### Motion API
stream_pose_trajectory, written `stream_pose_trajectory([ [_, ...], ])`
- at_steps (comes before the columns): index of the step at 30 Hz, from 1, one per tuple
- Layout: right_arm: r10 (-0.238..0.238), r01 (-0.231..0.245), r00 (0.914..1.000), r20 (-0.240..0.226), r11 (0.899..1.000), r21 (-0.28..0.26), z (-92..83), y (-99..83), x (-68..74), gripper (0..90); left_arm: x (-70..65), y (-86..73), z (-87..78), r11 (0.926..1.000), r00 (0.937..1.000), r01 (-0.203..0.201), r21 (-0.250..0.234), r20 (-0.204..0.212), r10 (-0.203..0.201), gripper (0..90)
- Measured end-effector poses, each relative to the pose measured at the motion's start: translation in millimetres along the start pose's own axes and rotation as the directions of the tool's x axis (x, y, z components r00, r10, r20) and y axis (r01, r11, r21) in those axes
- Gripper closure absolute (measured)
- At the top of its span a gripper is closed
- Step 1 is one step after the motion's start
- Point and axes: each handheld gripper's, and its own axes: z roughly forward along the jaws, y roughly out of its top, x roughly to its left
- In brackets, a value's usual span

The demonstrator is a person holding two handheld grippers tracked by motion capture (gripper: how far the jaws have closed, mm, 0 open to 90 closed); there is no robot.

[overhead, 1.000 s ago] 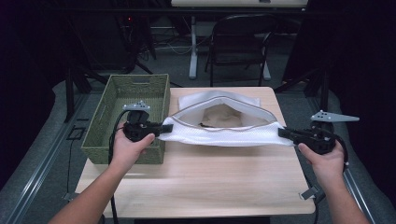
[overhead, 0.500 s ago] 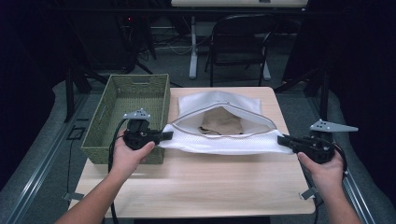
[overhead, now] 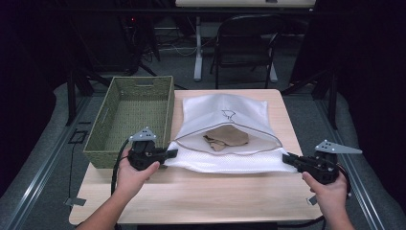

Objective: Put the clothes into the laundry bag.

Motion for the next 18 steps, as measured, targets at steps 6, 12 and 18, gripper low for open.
stream_pose_trajectory([
  [6,-0.014,0.013,0.9998,0.015,1.000,0.011,3.0,-13.0,3.2,81.8,3.5,-17.8,2.9,0.9994,0.9993,0.033,-0.006,0.020,-0.033,82.9],
  [12,-0.025,0.024,0.9992,0.031,0.999,0.036,7.4,-23.6,7.7,81.5,2.3,-31.2,8.3,0.9993,0.9995,0.032,0.022,0.004,-0.032,82.7],
  [18,-0.032,0.028,0.9984,0.047,0.997,0.070,14.1,-35.2,9.4,81.1,4.9,-45.5,13.4,0.9975,0.9979,0.064,0.028,0.008,-0.065,82.4],
])
